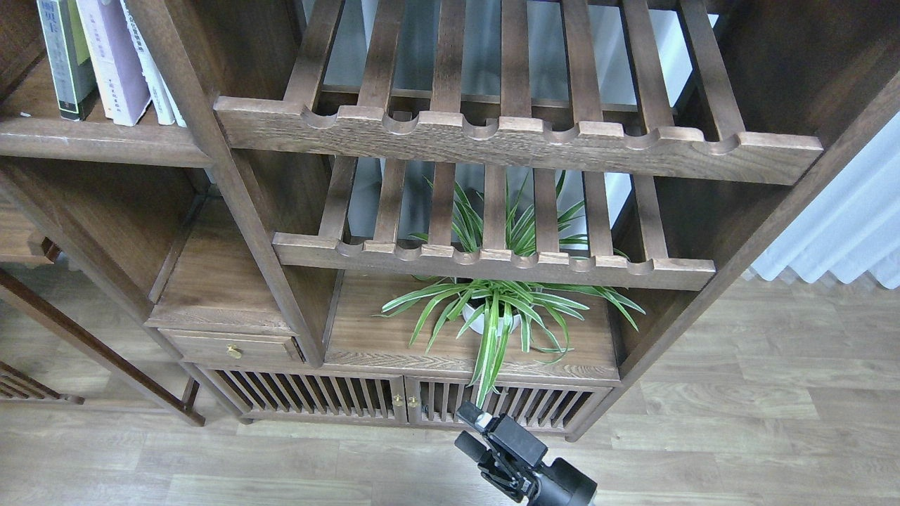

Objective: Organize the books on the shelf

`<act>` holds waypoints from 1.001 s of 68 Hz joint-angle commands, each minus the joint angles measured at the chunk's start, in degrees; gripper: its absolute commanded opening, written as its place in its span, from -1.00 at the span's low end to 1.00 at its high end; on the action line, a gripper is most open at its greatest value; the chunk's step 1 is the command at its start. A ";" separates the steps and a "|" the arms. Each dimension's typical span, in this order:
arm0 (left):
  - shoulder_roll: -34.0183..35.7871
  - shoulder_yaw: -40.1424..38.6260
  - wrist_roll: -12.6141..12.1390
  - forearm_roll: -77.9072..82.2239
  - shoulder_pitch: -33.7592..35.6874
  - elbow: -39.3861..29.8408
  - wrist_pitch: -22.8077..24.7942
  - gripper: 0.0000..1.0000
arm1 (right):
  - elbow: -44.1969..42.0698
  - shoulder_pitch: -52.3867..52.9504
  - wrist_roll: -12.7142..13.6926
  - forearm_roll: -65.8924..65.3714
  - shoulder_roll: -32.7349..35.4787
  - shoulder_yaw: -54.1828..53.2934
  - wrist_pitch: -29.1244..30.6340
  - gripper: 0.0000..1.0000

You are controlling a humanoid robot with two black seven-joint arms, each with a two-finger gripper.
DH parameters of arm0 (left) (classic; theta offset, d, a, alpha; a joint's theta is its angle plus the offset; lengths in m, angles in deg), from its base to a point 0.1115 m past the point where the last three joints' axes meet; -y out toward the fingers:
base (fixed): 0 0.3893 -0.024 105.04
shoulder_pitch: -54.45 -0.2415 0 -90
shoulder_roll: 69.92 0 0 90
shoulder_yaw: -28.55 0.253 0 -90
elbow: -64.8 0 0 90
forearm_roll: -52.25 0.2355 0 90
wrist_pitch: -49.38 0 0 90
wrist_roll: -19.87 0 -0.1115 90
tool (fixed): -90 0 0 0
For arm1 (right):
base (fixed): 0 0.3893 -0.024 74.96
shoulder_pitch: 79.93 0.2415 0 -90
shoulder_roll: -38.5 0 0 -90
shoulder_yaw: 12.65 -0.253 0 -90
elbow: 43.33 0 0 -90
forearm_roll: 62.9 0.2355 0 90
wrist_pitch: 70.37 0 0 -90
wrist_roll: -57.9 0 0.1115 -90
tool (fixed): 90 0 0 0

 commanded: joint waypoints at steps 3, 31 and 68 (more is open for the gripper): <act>-1.04 -0.68 -0.03 -2.70 -5.80 -1.98 0.01 0.44 | 0.12 0.44 0.00 0.00 -0.31 -0.03 0.00 0.99; -8.07 -0.68 -0.11 -4.11 -15.91 -4.97 0.01 0.75 | 0.12 4.13 0.00 0.00 -0.84 -1.52 0.00 0.99; -18.09 3.80 -1.17 -4.02 -23.46 -4.97 0.01 0.95 | 0.12 7.82 0.00 0.00 -1.11 -2.40 0.00 0.99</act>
